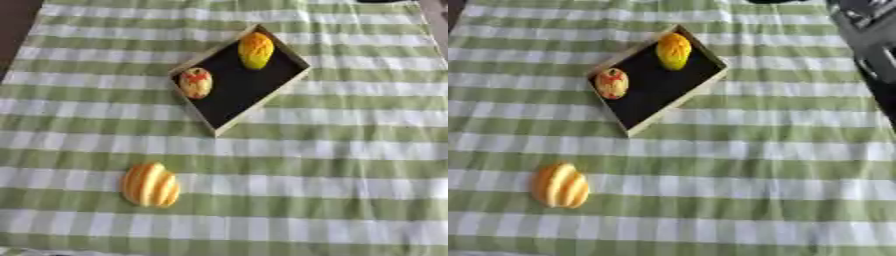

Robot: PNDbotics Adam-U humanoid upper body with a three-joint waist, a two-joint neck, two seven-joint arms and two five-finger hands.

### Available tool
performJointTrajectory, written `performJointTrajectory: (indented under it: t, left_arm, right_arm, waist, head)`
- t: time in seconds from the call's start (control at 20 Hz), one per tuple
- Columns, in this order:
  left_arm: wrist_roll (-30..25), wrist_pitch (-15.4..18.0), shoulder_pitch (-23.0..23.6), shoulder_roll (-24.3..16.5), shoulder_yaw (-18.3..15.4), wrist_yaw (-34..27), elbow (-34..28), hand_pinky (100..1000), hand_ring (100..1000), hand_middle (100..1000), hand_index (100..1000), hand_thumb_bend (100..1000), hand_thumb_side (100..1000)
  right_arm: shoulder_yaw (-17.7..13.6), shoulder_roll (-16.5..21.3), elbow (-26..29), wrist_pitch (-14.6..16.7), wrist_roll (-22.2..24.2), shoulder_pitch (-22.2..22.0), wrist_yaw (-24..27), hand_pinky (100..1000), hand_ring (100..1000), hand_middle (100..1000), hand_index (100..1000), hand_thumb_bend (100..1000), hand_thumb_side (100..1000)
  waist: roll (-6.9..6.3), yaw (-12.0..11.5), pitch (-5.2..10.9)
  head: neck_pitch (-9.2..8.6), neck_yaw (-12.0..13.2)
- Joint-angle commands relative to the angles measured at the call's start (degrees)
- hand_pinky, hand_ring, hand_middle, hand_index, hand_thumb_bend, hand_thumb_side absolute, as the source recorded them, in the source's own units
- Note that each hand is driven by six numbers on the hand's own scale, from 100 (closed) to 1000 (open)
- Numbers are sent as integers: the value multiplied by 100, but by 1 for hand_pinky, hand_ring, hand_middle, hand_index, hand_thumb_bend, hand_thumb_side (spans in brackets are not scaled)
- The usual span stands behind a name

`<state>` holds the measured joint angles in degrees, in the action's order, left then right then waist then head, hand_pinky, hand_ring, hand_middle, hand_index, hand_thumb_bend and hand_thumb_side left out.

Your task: Pick up objects on the table and place them in the box.

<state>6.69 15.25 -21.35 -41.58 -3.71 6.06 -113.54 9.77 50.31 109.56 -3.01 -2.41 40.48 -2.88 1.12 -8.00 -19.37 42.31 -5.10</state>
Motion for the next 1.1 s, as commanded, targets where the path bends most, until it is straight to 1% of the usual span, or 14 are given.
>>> performJointTrajectory:
  t: [0.05, 0.1, 0.2, 0.25, 0.3, 0.35, 0.4, 0.5, 0.7, 0.85, 1.0, 1.1]
  left_arm:
    - [-554, -332, -190, -1032, 424, 512, -78, 796, 819, 717, 890, 100, 306]
    - [-765, -409, -242, -1220, 587, 587, -92, 799, 821, 724, 893, 100, 365]
    - [-1271, -547, -371, -1560, 996, 547, -102, 809, 827, 736, 902, 100, 415]
    - [-1514, -608, -466, -1661, 1166, 476, -104, 814, 831, 741, 907, 100, 426]
    - [-1748, -645, -583, -1737, 1332, 416, -105, 823, 839, 750, 907, 118, 414]
    - [-1962, -682, -713, -1774, 1474, 380, -105, 829, 844, 755, 904, 100, 421]
    - [-2156, -729, -842, -1787, 1609, 368, -105, 834, 847, 758, 903, 110, 427]
    - [-2496, -883, -1043, -1760, 1827, 374, -105, 848, 857, 765, 898, 160, 460]
    - [-3026, -1231, -1319, -1600, 2143, 487, -105, 855, 860, 762, 891, 210, 508]
    - [-3254, -1441, -1450, -1450, 2301, 487, -105, 858, 861, 757, 884, 218, 509]
    - [-3540, -1607, -1574, -1264, 2463, 398, -105, 876, 872, 760, 879, 214, 473]
    - [-3796, -1673, -1658, -1187, 2560, 286, -105, 884, 876, 759, 877, 240, 449]
  right_arm:
    - [-516, 562, 468, 314, -483, -328, 377, 878, 884, 691, 847, 100, 100]
    - [-626, 632, 486, 491, -599, -486, 409, 878, 882, 693, 844, 100, 100]
    - [-811, 721, 500, 816, -798, -811, 378, 878, 881, 694, 842, 100, 100]
    - [-868, 743, 502, 932, -873, -952, 334, 878, 881, 693, 840, 100, 100]
    - [-903, 753, 503, 1012, -933, -1080, 286, 878, 880, 692, 837, 100, 100]
    - [-923, 756, 503, 1063, -981, -1187, 238, 878, 879, 691, 835, 100, 100]
    - [-927, 746, 503, 1090, -1013, -1273, 198, 878, 879, 690, 834, 100, 100]
    - [-916, 732, 504, 1103, -1047, -1381, 136, 878, 879, 690, 831, 100, 100]
    - [-886, 717, 504, 1101, -1059, -1477, 29, 879, 878, 691, 829, 100, 100]
    - [-867, 692, 504, 1092, -1061, -1513, -2, 878, 877, 690, 827, 100, 100]
    - [-864, 660, 504, 1079, -1074, -1528, -5, 878, 875, 688, 824, 100, 100]
    - [-863, 652, 504, 1076, -1087, -1535, -1, 878, 875, 688, 823, 100, 100]
  waist:
    - [-42, 18, 123]
    - [-47, 28, 116]
    - [-52, 69, 104]
    - [-54, 77, 102]
    - [-59, 86, 103]
    - [-63, 86, 106]
    - [-70, 86, 113]
    - [-83, 81, 128]
    - [-99, 76, 150]
    - [-96, 78, 159]
    - [-94, 78, 167]
    - [-97, 74, 176]
  head:
    - [2, 50]
    - [0, 64]
    - [-11, 103]
    - [-15, 105]
    - [-17, 109]
    - [-17, 109]
    - [-16, 116]
    - [-11, 128]
    - [5, 143]
    - [9, 143]
    - [24, 156]
    - [37, 155]
